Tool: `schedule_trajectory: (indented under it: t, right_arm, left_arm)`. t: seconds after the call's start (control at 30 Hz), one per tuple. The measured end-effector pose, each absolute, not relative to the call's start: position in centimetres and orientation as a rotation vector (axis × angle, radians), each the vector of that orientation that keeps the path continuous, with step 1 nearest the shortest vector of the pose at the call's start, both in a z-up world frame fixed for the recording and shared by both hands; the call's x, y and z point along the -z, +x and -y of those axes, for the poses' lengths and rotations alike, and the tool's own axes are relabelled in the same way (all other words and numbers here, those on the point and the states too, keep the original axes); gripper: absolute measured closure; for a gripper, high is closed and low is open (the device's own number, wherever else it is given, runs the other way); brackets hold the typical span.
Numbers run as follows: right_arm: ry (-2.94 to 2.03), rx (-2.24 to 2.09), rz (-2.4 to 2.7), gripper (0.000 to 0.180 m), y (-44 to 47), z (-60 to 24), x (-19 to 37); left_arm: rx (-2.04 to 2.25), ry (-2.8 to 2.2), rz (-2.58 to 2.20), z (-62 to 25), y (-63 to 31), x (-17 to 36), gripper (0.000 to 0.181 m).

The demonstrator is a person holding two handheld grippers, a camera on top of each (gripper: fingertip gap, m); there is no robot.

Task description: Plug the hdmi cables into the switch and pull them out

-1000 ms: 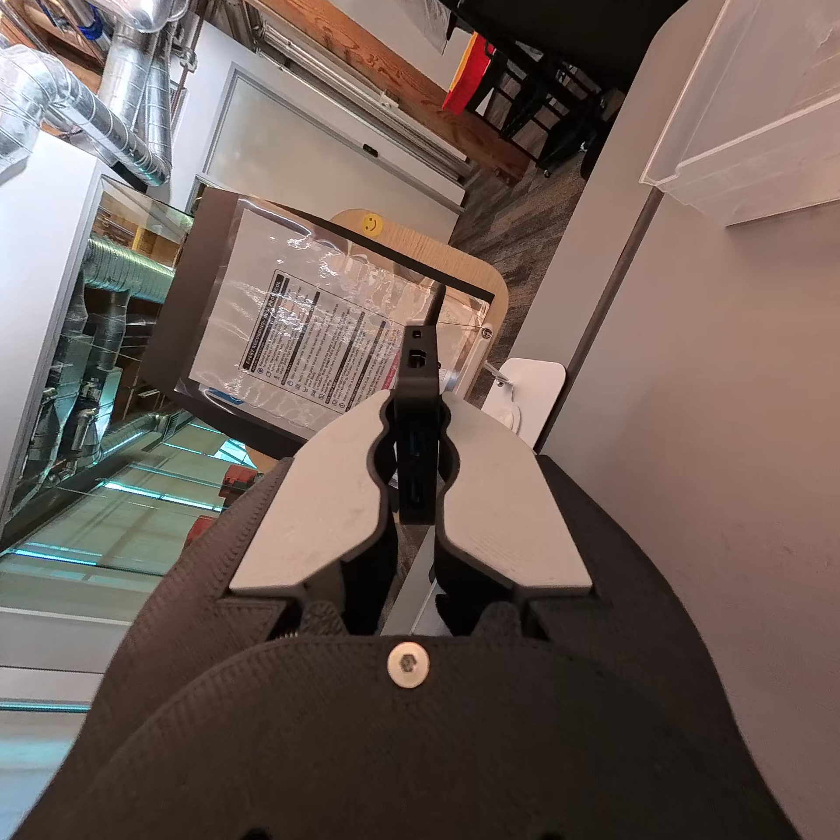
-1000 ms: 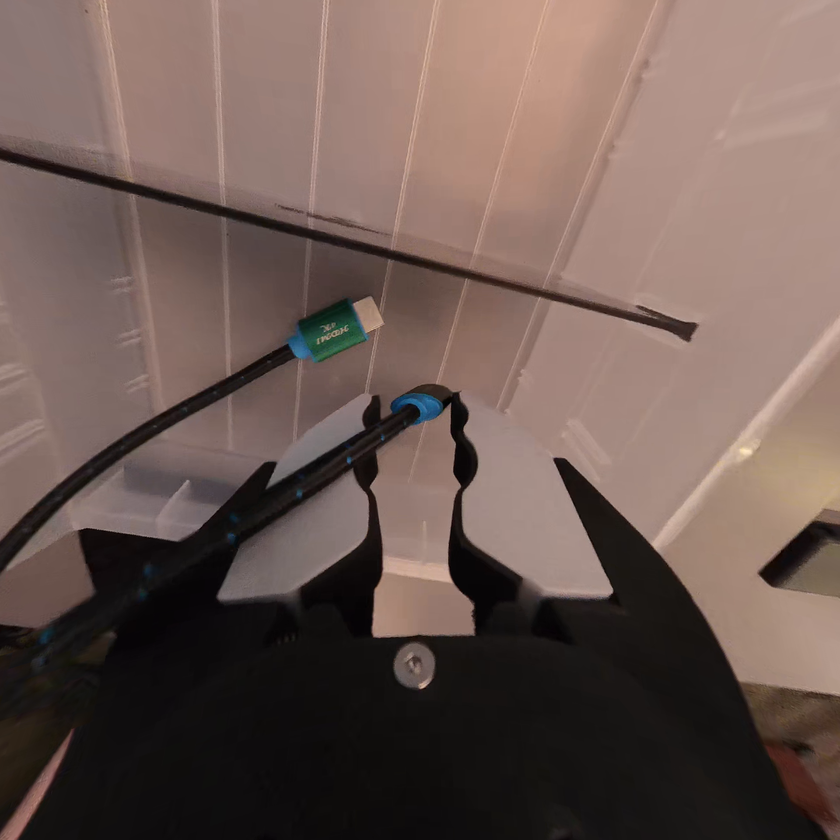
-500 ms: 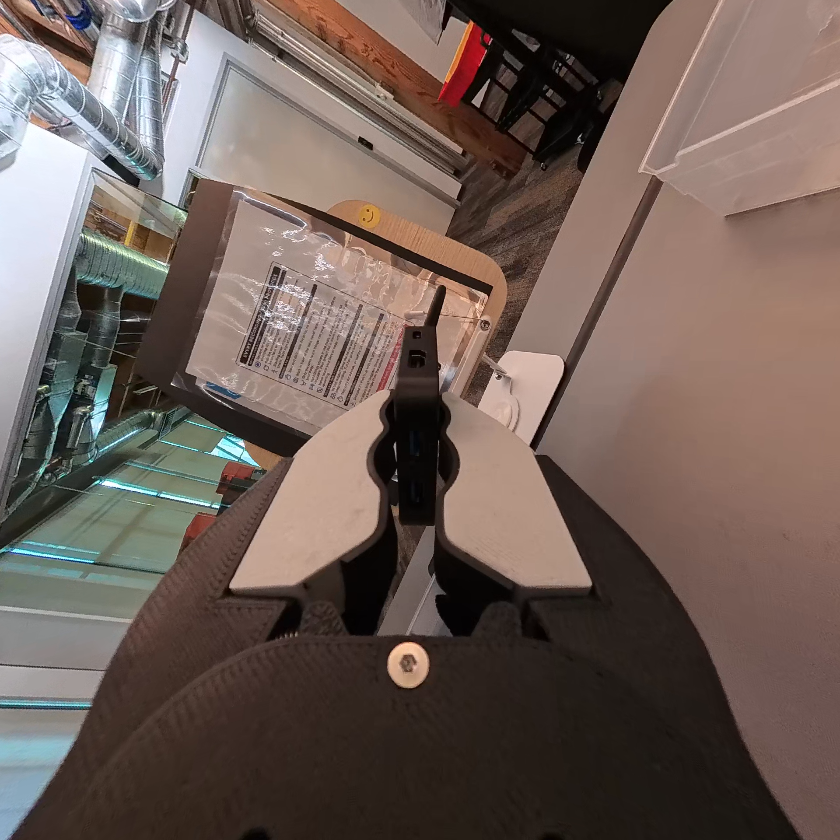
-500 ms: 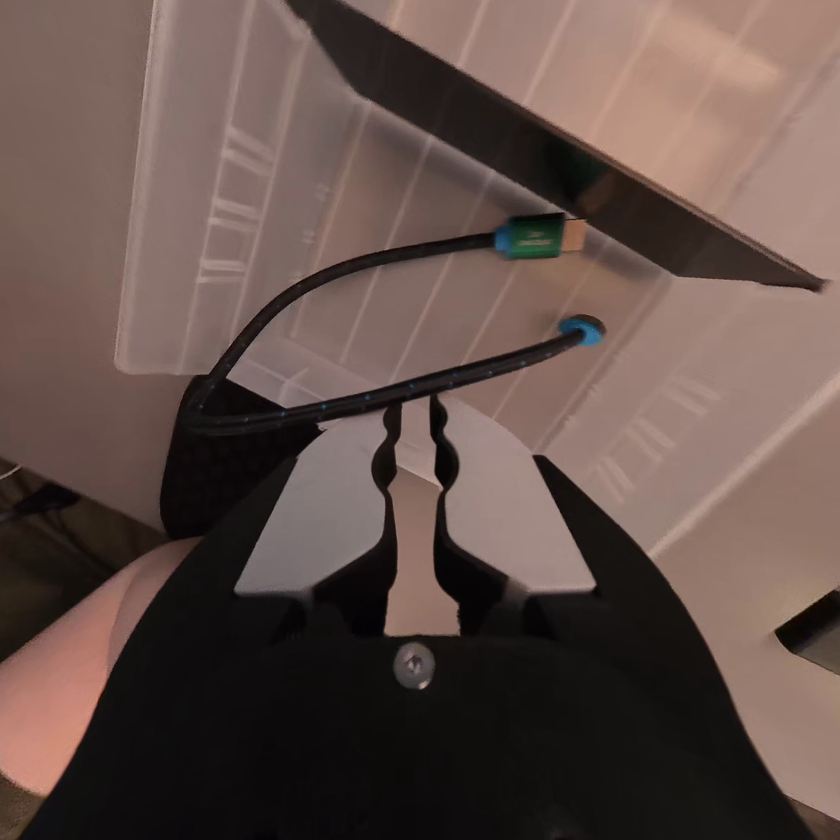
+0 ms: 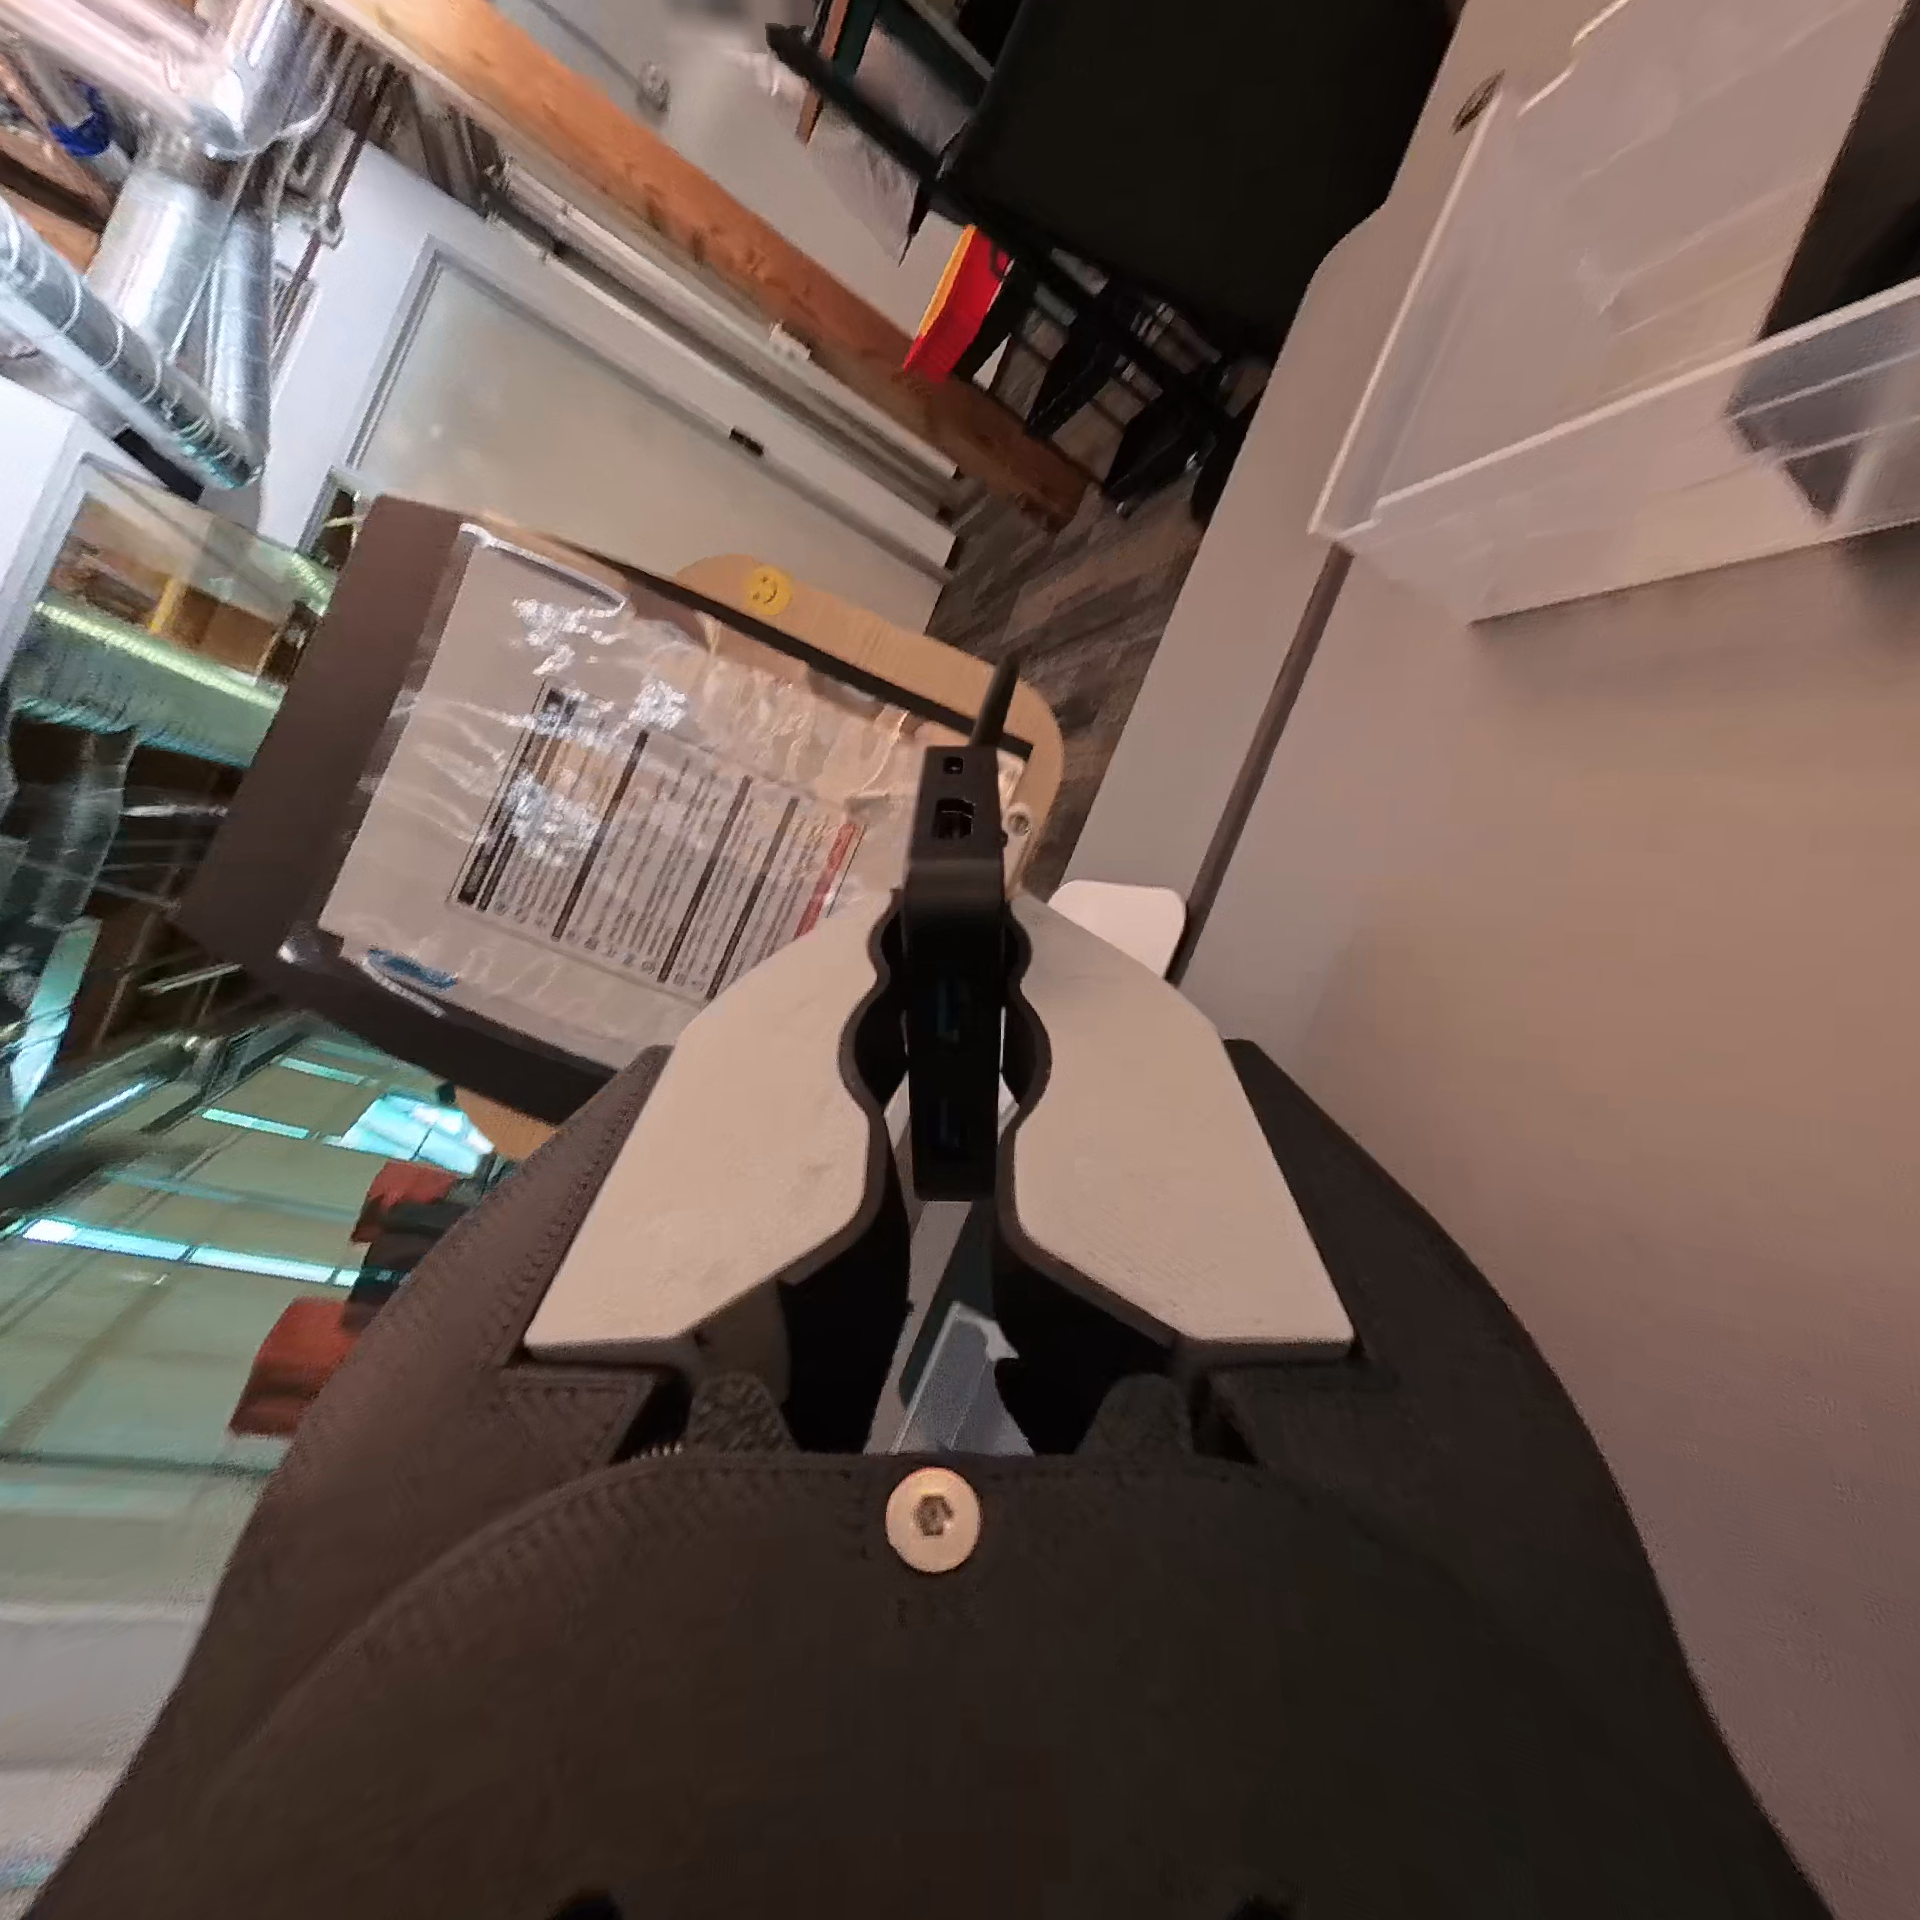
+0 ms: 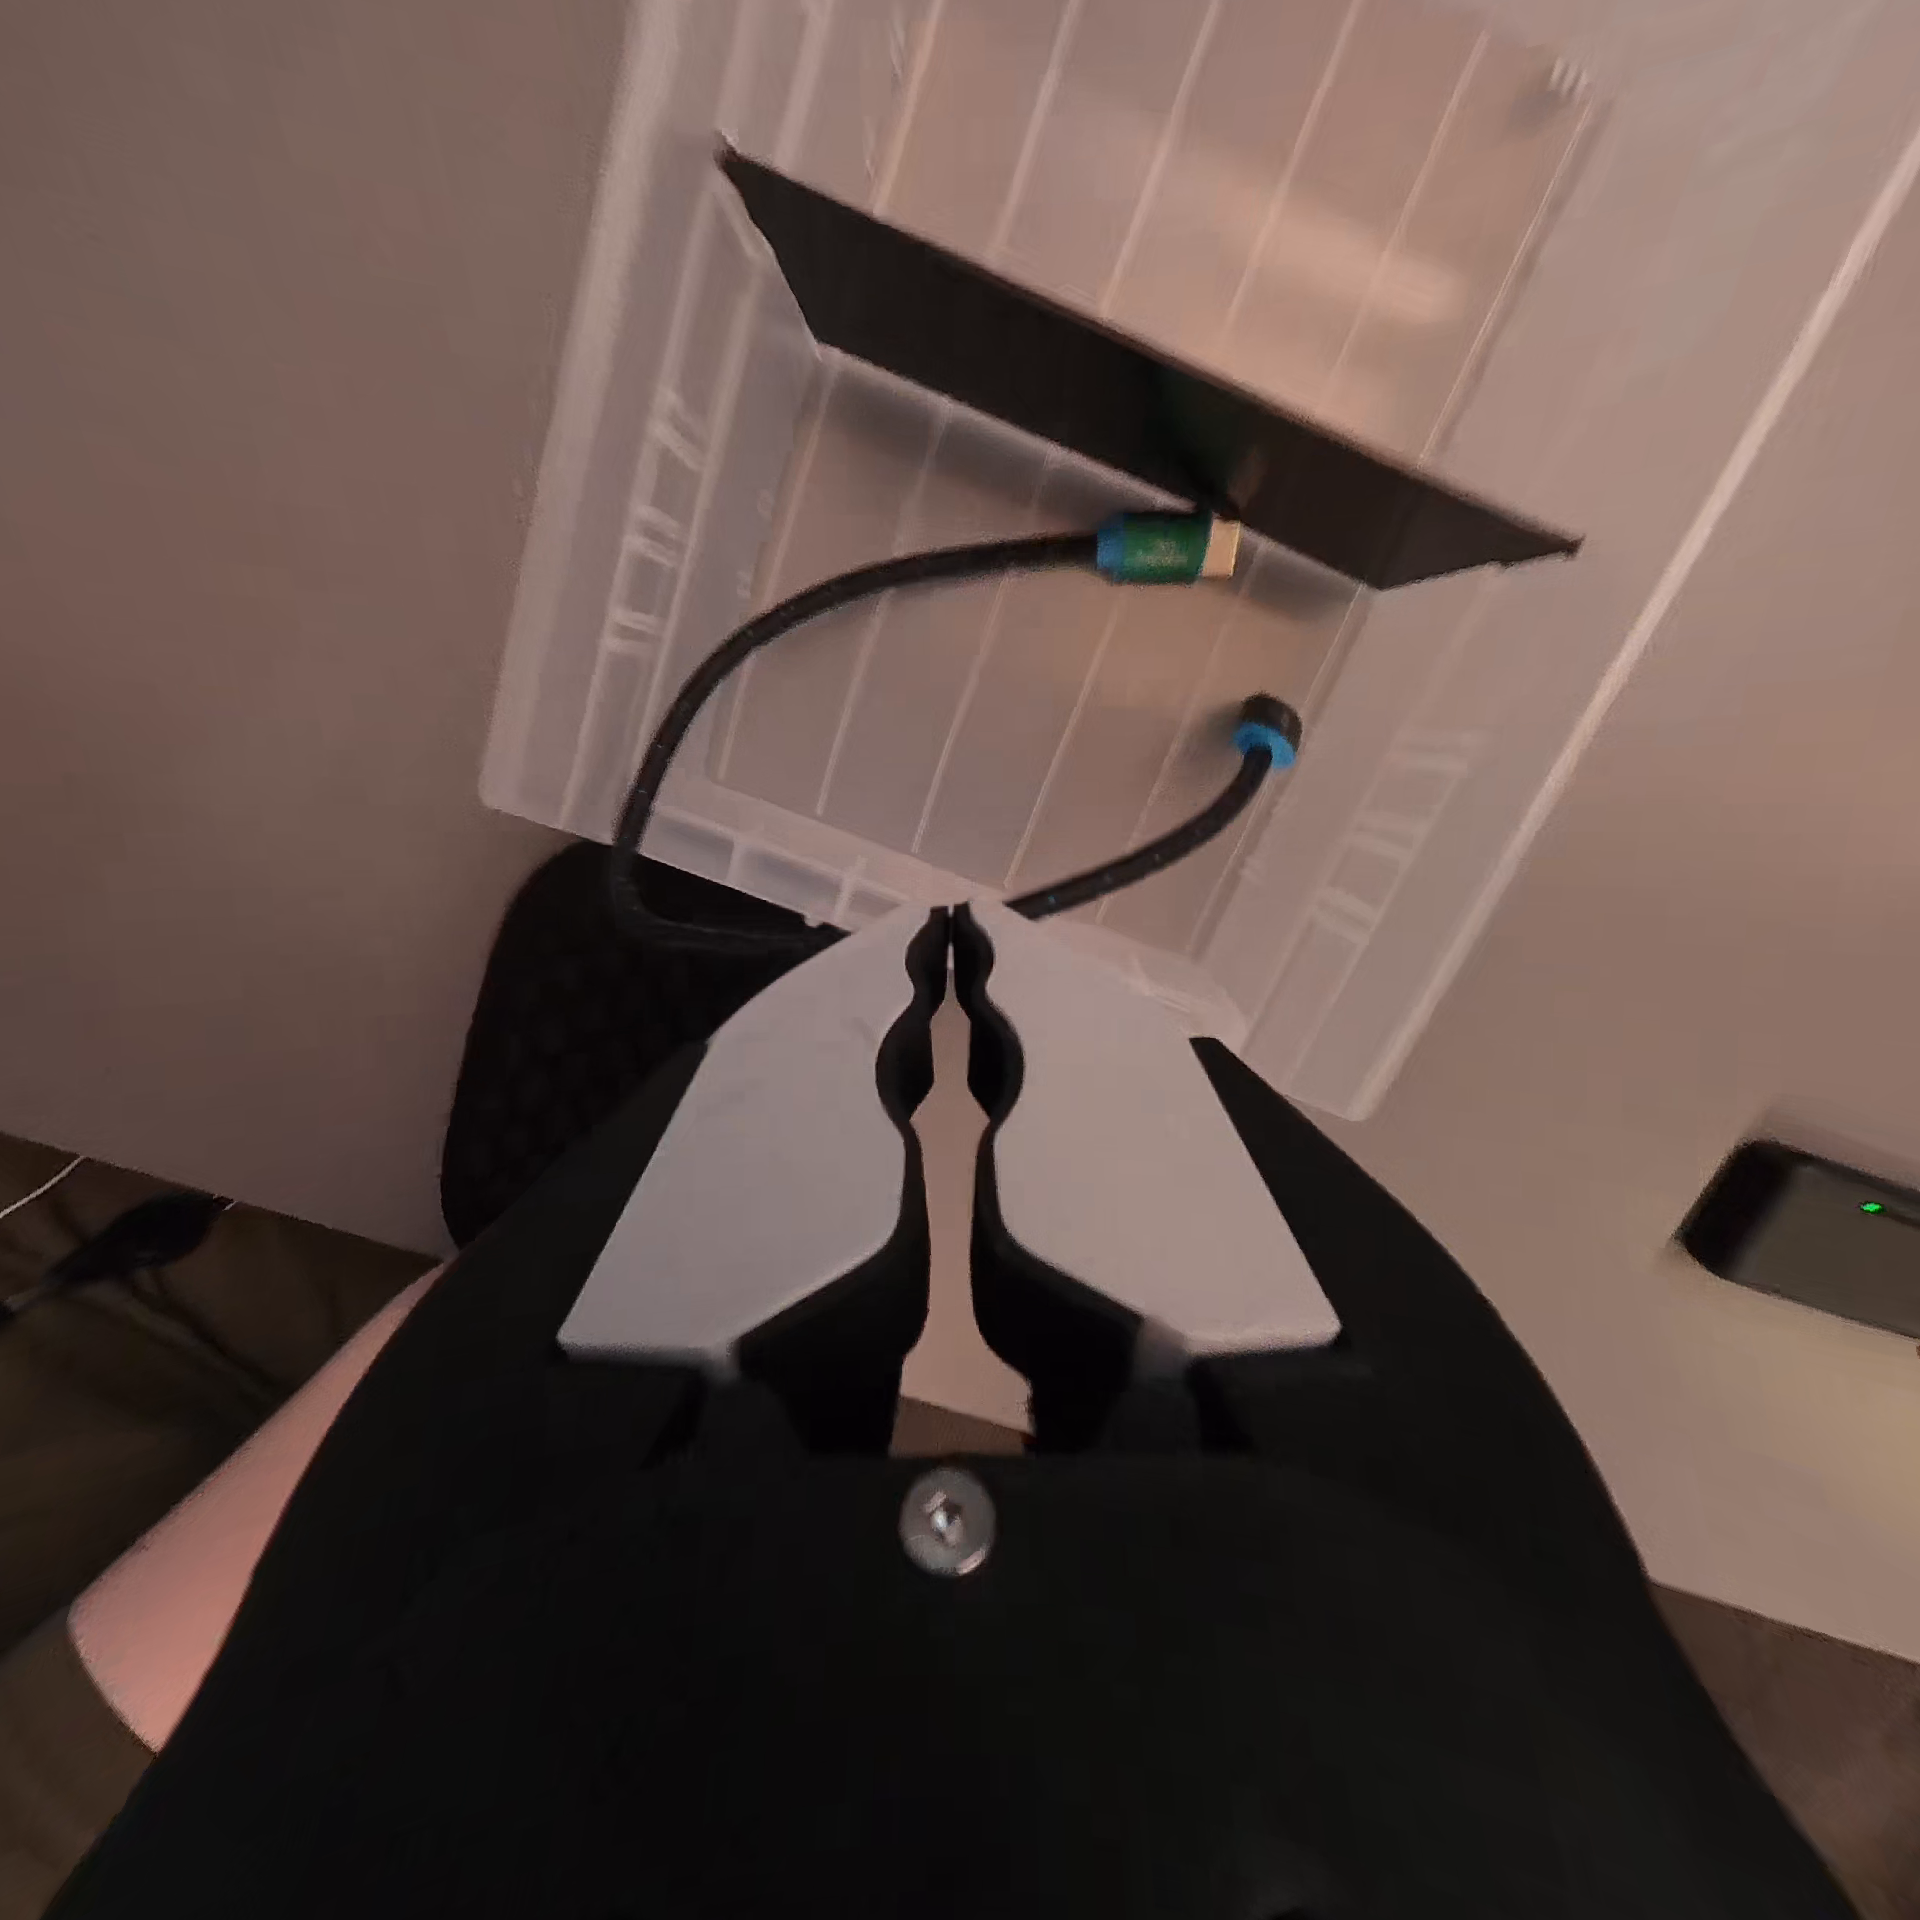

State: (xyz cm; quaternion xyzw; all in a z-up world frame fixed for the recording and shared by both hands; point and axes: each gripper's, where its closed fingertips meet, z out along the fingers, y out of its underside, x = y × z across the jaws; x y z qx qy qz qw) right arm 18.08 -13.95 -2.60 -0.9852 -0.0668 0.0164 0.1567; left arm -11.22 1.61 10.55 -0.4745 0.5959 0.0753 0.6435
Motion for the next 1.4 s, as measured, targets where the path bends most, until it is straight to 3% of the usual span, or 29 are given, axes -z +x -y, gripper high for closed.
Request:
schedule_trajectory:
  t: [0.27, 0.37, 0.43, 0.63, 0.8, 1.4]
  right_arm:
    - [-2.239, 0.104, 0.917, 0.164, 5.7, 10.0, -5.5]
    - [-1.836, 0.043, 1.188, 0.148, -1.6, 8.7, -8.8]
    - [-1.607, -0.005, 1.272, 0.128, -5.3, 8.6, -10.4]
    - [-1.476, 0.023, 1.382, 0.141, -7.7, 7.4, -9.1]
    - [-1.461, 0.007, 1.445, 0.163, -7.8, 7.2, -8.0]
    - [-1.448, -0.065, 1.340, 0.164, -5.8, 6.9, -9.8]
  left_arm:
    - [0.032, -0.926, -1.547, 3.0, -8.7, -9.4, 0.168]
    - [0.072, -0.903, -1.605, 4.3, -7.9, -8.8, 0.168]
    - [0.105, -0.897, -1.643, 4.9, -7.4, -8.3, 0.168]
    - [0.192, -0.884, -1.720, 6.5, -6.7, -7.4, 0.168]
    - [0.233, -0.869, -1.751, 7.2, -6.6, -7.2, 0.167]
    - [0.314, -0.919, -1.580, 6.1, -6.9, -9.4, 0.163]
